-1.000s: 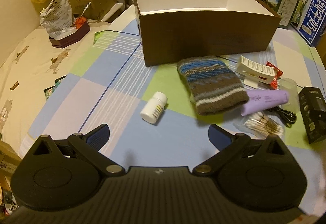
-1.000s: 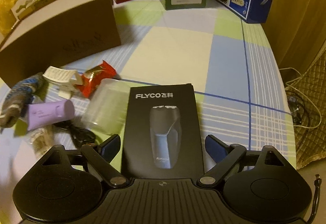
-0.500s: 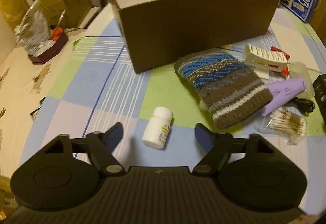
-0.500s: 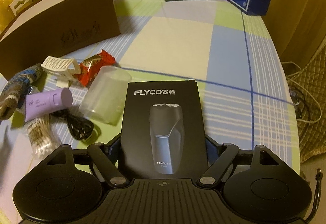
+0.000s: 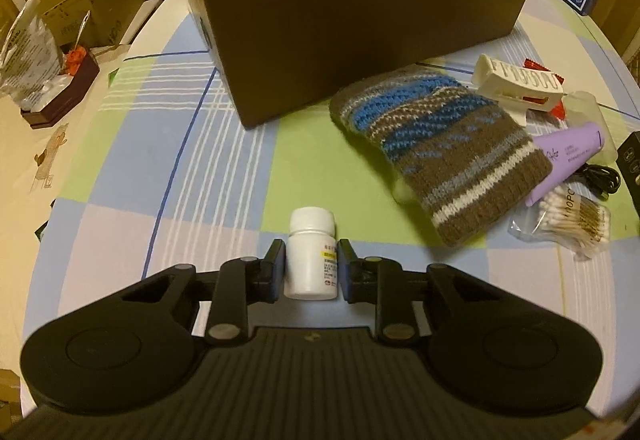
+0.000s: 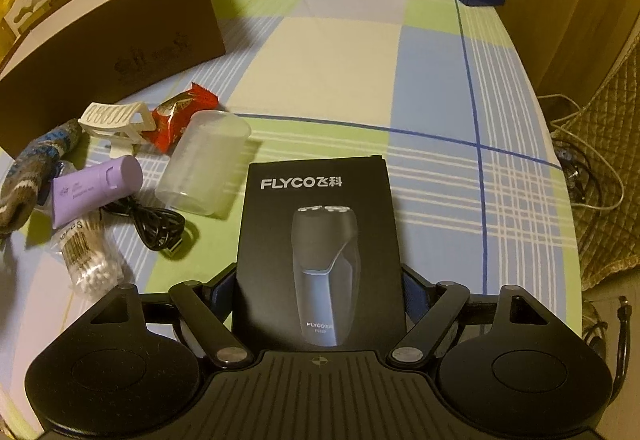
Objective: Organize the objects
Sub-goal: 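Grasp the black FLYCO box with the right tool while the left tool grasps the white pill bottle, then carry the FLYCO box with the right tool while the left tool carries the bottle into the brown box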
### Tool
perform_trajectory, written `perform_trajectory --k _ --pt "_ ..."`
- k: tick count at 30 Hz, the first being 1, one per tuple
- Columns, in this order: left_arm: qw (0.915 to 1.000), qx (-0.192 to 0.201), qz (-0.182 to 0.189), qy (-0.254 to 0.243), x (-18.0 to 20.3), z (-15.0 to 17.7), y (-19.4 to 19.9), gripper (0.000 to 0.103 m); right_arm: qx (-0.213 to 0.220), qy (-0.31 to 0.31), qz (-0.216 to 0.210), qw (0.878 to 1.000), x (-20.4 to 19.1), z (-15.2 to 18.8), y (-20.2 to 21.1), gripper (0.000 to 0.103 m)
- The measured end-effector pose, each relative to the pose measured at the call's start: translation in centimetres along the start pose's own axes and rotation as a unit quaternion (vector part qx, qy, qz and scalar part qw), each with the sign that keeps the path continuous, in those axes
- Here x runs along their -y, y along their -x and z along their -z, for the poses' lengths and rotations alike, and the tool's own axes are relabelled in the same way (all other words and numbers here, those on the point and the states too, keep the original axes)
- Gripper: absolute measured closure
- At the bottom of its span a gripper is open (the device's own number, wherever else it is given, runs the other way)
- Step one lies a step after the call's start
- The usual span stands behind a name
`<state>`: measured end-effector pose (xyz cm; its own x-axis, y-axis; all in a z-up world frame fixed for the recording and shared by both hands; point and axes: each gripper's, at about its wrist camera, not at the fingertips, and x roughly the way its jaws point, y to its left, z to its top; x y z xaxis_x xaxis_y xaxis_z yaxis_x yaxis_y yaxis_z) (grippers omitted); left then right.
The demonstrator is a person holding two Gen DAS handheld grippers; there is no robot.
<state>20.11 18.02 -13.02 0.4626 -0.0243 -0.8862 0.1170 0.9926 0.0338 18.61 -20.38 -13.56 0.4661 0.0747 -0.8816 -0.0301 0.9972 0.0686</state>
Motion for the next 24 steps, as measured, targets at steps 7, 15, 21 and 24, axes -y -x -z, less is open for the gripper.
perform_trajectory --k 7,15,21,24 --pt "0.9997 0.001 0.007 0.025 0.3 0.5 0.9 0.08 0.009 0.01 0.008 1.0 -0.3 -1.0 -0.6 0.025" --pt "0.9987 0.02 0.011 0.046 0.4 0.4 3.3 0.08 -0.005 0.043 0.016 0.999 -0.9 -0.5 -1.0 0.027" --pt "0.9975 0.046 0.015 0.052 0.6 -0.4 5.8 0.08 0.015 0.039 -0.017 0.999 -1.2 -1.0 1.4 0.027" --pt "0.9966 0.061 0.018 0.053 0.7 -1.3 6.9 0.08 0.029 0.04 -0.035 0.998 -1.7 -2.0 2.8 0.027"
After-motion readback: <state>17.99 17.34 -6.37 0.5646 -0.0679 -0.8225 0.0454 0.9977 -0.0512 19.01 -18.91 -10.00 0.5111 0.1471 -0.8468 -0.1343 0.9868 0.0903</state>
